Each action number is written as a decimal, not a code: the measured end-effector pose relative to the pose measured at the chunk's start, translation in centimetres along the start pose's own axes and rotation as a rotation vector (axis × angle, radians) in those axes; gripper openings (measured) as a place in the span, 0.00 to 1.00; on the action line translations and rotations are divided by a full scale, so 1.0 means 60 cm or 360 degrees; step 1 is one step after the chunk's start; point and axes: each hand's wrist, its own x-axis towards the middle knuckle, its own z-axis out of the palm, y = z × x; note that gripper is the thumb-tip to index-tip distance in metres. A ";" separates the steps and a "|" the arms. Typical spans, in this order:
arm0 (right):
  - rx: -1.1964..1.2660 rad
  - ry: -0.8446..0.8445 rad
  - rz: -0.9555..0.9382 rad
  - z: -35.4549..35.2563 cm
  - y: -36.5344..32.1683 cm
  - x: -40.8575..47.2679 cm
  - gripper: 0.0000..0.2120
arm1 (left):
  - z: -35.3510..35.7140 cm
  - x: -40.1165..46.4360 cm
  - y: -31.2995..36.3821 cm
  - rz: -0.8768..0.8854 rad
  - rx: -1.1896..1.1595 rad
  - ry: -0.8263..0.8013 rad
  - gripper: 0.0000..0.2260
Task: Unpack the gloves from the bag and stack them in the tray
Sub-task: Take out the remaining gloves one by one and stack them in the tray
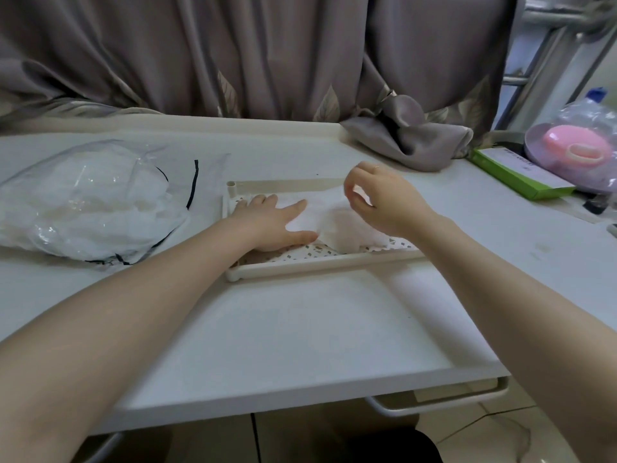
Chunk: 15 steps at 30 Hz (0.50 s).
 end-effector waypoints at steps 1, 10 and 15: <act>0.0086 -0.0028 0.0039 0.004 -0.013 0.005 0.09 | 0.001 0.000 0.000 0.0014 0.0002 -0.0001 0.35; -0.0232 -0.1061 0.0608 0.057 -0.007 0.000 0.51 | -0.002 -0.013 0.002 -0.0081 0.0314 0.0014 0.43; -0.0200 -0.1139 0.0810 0.037 0.001 -0.006 0.60 | -0.011 -0.025 -0.001 -0.0145 0.0203 -0.0032 0.47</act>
